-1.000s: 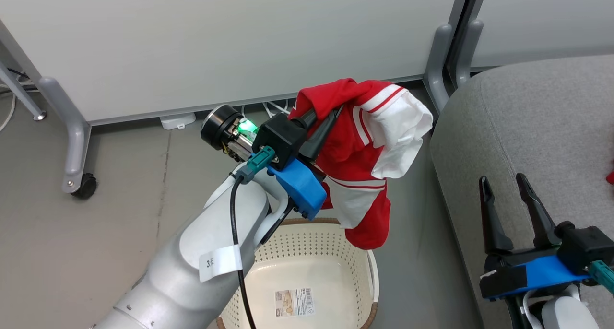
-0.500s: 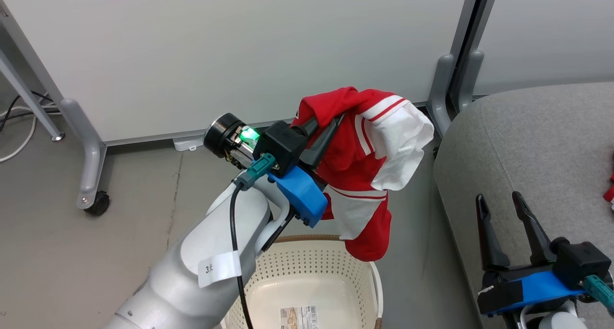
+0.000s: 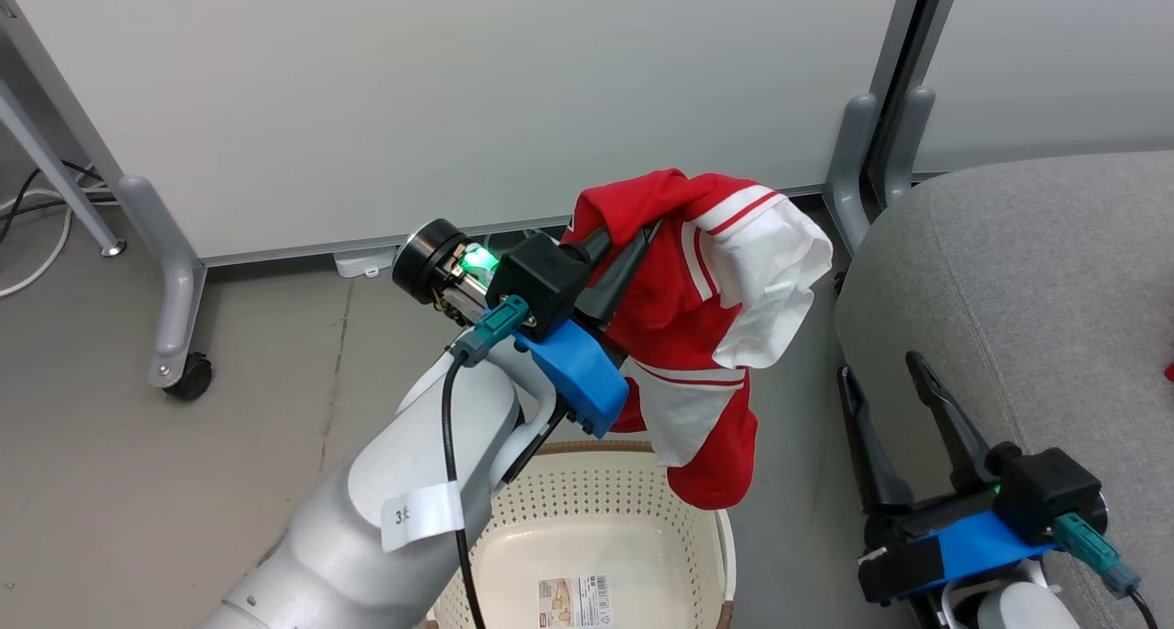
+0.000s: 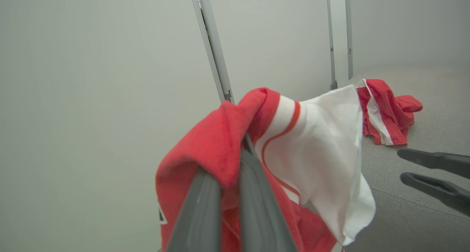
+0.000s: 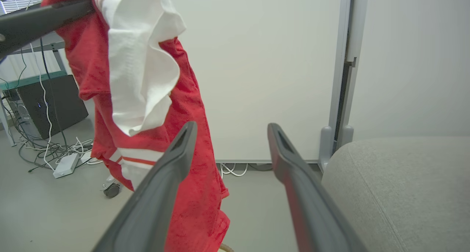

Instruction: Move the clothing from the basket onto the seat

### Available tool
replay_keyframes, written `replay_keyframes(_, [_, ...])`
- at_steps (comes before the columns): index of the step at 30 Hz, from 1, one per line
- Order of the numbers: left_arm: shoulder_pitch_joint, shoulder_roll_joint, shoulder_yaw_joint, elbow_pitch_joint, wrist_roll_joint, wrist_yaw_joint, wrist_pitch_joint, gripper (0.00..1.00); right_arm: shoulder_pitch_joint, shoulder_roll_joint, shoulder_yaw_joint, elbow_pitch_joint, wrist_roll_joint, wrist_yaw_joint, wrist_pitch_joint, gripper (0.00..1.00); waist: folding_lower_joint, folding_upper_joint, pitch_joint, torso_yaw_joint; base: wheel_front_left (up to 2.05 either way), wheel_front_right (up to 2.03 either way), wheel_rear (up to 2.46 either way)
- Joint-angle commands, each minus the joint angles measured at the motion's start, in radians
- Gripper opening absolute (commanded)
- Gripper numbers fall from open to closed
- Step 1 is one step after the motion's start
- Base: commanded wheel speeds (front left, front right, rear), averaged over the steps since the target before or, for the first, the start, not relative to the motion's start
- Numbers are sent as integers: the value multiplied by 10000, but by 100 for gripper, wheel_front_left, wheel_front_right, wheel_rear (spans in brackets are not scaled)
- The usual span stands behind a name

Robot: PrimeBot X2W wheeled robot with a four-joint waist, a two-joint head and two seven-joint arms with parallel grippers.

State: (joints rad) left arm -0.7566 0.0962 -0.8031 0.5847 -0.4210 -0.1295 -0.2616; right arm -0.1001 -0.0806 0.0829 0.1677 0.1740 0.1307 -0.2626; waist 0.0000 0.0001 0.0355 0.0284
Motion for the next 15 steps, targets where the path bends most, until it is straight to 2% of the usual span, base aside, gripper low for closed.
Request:
replay_keyframes(1, [-37,8,12,-38,26,-16,-50,0,-176,-84,142,-56,80,1,-34,100,0,-1,42,9,0,0,0])
replay_keyframes(15, [-230,-153,-79,-92,110,-17,-50,0,-1618,-273,1660,412,191,1,-34,100,0,-1,349,168,0,0,0])
